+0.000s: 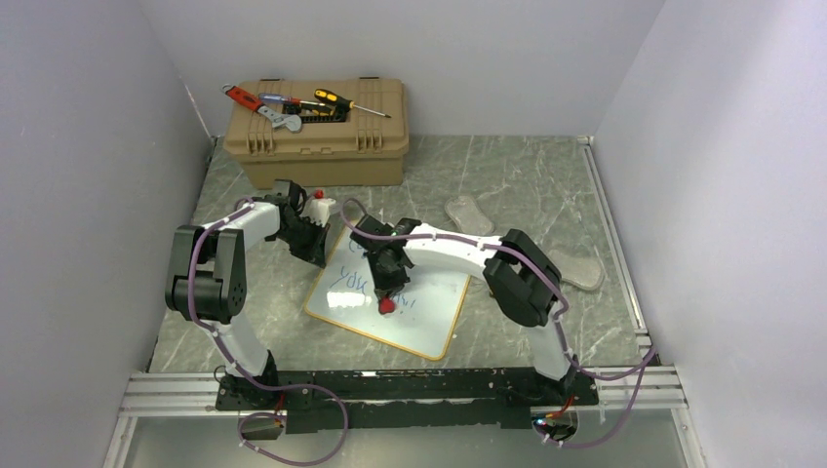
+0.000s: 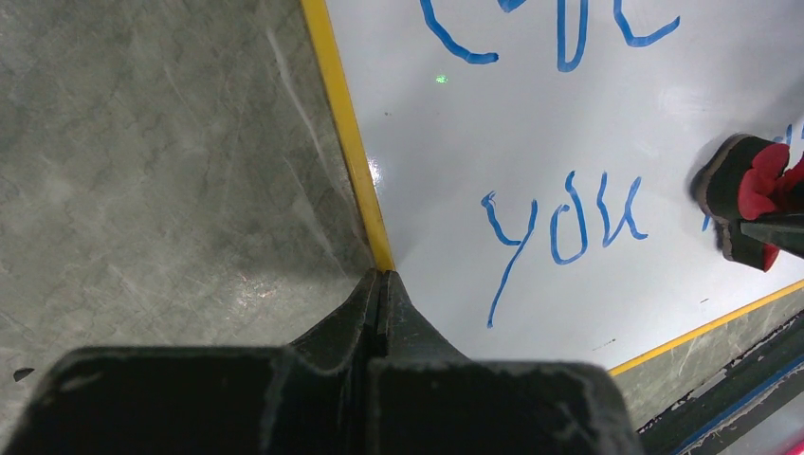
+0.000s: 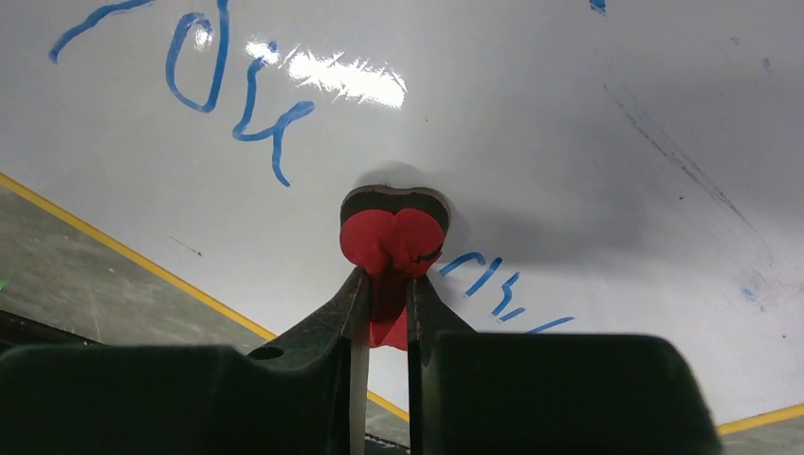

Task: Erase the whiteboard
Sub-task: Erase the whiteboard at the center of the board.

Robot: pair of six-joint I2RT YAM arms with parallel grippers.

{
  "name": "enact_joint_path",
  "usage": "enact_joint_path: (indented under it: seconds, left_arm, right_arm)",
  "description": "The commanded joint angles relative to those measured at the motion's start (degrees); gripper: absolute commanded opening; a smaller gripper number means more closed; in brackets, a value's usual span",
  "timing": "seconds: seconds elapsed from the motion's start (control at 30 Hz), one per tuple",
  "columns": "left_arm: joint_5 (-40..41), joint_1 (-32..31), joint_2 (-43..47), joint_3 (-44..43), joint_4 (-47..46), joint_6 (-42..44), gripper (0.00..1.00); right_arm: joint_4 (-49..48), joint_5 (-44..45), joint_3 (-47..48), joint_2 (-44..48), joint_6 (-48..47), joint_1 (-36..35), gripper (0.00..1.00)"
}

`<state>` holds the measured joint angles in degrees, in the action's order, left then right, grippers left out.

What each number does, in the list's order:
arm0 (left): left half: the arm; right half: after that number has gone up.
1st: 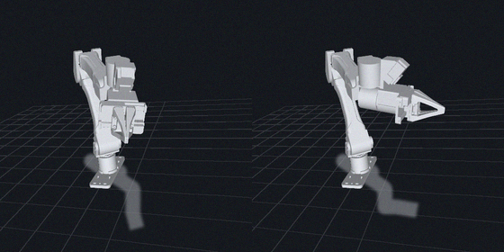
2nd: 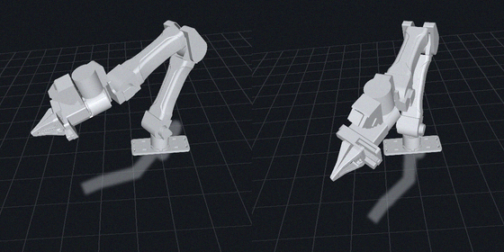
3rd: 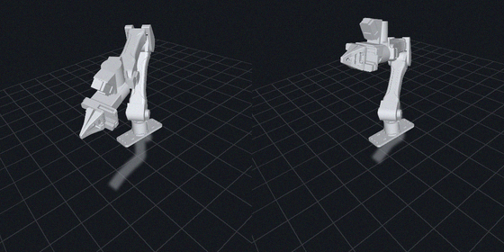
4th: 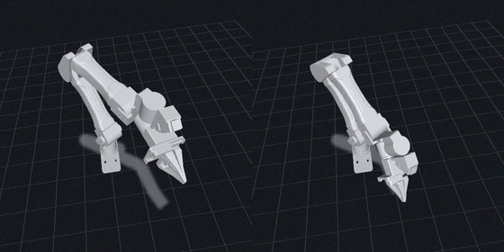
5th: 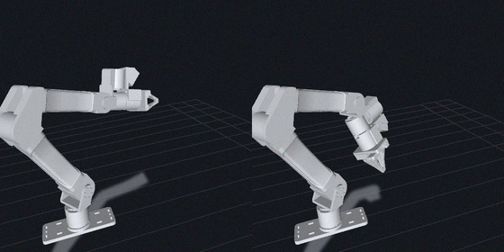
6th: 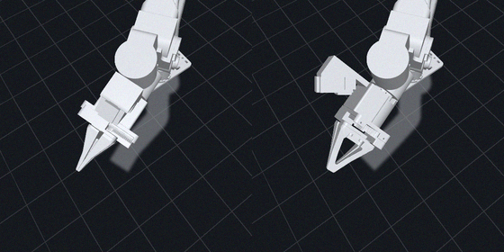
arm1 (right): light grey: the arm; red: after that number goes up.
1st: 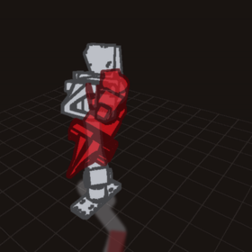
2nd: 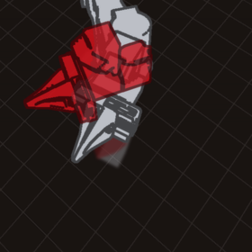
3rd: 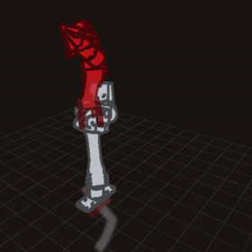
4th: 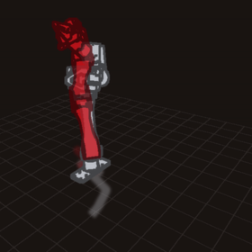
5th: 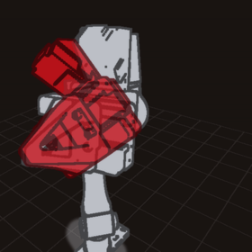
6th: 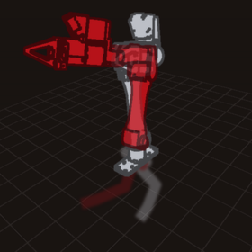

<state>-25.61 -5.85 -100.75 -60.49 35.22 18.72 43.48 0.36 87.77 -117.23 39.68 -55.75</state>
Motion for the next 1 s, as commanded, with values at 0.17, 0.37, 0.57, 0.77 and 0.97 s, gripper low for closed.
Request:
enact_joint_path:
  seconds: [0.17, 0.37, 0.57, 0.77, 0.97]
  left_arm:
    - [1.6, -0.4, -2.1, 1.7, 1.5, 1.5, 0.00]
    - [1.3, -0.4, -2.7, 1.0, 1.6, 1.5, 0.00]
    - [1.2, -0.6, -3.0, 1.2, 1.8, 1.3, 0.00]
    - [1.7, -0.6, -3.4, 0.6, 2.2, 1.3, 0.00]
    - [2.2, -0.6, -3.5, 0.5, 2.3, 1.7, 0.00]
  right_arm:
    - [-1.9, 8.2, -23.1, 12.4, 1.0, 1.6, 0.01]
    - [-1.9, 8.0, -24.8, 12.5, 0.8, 1.6, 0.00]
    - [-1.6, 5.4, -6.6, 0.0, -0.2, -0.5, 0.00]
    - [2.0, 5.3, 7.6, -9.0, -1.3, -1.6, 0.00]
    - [-1.6, 7.7, -11.9, 1.7, 0.0, 0.5, 0.00]
